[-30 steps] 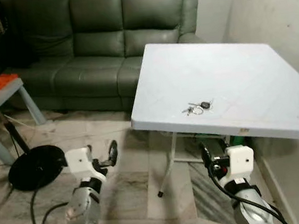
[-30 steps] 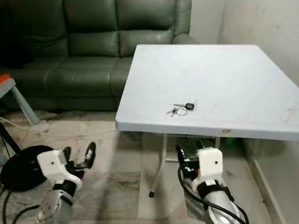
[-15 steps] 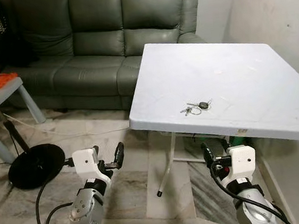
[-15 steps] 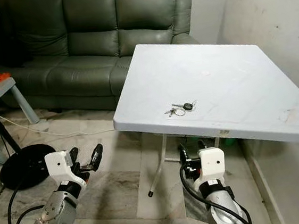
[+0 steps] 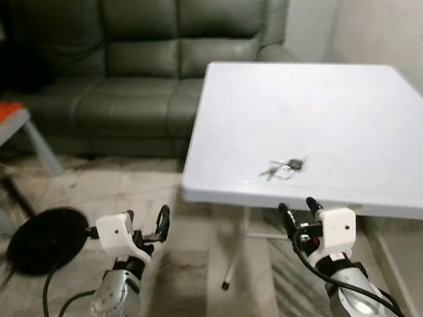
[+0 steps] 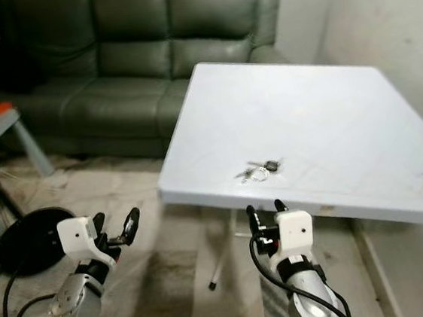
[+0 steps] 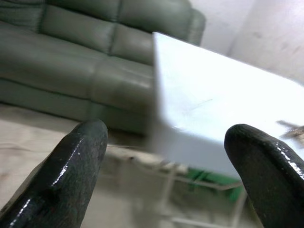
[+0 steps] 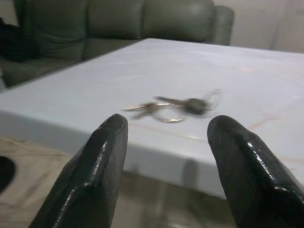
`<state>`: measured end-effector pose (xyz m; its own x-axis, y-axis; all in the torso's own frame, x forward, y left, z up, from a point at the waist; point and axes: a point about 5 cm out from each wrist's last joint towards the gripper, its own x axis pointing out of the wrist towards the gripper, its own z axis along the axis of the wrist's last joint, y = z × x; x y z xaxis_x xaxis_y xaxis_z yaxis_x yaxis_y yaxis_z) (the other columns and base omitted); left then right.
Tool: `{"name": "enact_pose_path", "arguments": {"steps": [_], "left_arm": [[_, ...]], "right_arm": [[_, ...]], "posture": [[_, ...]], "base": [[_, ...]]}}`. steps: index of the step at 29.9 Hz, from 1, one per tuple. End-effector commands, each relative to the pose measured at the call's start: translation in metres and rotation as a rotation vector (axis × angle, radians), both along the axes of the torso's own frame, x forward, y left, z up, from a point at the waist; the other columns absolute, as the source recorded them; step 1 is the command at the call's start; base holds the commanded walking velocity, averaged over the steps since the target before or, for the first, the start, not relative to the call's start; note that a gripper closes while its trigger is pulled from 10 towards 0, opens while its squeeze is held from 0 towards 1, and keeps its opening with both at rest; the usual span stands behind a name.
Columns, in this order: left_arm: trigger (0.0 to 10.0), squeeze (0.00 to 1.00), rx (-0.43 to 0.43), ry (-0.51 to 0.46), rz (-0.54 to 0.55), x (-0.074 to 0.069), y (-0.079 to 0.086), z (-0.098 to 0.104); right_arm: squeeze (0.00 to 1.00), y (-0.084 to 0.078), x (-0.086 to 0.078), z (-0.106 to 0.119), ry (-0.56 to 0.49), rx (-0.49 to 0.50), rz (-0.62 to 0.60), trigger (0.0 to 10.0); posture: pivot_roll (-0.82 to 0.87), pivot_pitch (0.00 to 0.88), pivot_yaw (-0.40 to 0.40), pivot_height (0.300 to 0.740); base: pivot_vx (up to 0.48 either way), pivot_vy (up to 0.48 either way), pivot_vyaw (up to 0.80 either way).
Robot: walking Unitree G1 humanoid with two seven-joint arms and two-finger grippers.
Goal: Hang keys on a hook
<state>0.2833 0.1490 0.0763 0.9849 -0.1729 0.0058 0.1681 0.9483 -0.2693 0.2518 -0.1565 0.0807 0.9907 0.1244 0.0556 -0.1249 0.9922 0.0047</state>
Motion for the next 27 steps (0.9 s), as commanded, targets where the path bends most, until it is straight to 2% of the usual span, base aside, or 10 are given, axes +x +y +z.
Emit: {"name": "enact_pose_path", "arguments": {"steps": [1,21,27], "left_arm": [[10.0,0.00,0.009,-0.005,-0.023,-0.0003,-0.0025,0.0020],[10.0,0.00,0.014,-0.006,-0.031,-0.0015,-0.0039,0.0036],[10.0,0.00,0.023,-0.005,-0.027,-0.0024,-0.0069,0.0033]], "right_arm": [[0.00,-0.0026,0.0007,0.0045,-0.013,0.003,-0.017,10.0],[0.00,0.0001,-0.0004,0.0034,-0.007,0.010,-0.012,10.0],[0.00,0.0011,0.0003,0.0032,0.001,0.022,-0.003,10.0]], "posture": [[-0.03,0.000,-0.049,0.740],[-0.02,0.000,-0.044,0.740],[-0.02,0.000,-0.044,0.740]], "base": [[0.364,0.000,0.00],[0.368,0.000,0.00],[0.081,0.000,0.00]]}}
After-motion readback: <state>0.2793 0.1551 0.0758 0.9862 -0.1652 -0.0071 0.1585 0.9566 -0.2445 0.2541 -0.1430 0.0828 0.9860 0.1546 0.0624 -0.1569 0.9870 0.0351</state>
